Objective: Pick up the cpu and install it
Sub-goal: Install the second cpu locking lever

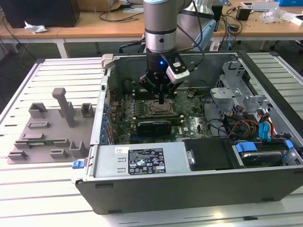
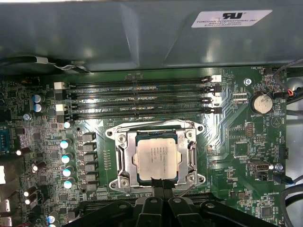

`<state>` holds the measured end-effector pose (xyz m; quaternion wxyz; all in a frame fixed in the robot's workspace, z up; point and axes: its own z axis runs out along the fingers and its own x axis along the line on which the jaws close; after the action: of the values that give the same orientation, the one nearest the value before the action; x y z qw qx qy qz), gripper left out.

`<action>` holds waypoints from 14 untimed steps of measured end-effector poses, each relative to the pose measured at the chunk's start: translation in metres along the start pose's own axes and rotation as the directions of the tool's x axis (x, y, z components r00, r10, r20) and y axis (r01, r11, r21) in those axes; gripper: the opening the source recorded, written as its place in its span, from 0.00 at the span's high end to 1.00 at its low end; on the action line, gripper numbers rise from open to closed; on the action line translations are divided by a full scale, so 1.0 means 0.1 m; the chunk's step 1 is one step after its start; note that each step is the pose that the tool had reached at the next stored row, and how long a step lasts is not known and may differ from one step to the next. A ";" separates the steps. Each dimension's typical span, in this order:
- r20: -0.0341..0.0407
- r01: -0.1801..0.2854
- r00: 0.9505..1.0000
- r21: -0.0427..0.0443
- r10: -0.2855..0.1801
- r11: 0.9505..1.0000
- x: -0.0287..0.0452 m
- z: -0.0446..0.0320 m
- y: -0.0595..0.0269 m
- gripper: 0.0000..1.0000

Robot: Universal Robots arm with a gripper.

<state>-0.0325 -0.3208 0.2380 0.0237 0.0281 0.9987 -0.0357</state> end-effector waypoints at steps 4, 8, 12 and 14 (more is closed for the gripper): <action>0.000 0.000 1.000 -0.001 0.000 1.000 -0.007 0.010 -0.135 0.89; -0.001 -0.001 1.000 -0.015 0.001 1.000 -0.012 0.019 -0.249 0.89; -0.003 -0.003 1.000 -0.057 0.003 0.998 -0.001 0.030 -0.328 0.89; -0.003 -0.003 1.000 -0.057 0.003 0.998 0.014 0.037 -0.333 0.89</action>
<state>-0.0356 -0.3541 0.2366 0.0230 0.0287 0.9993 -0.0071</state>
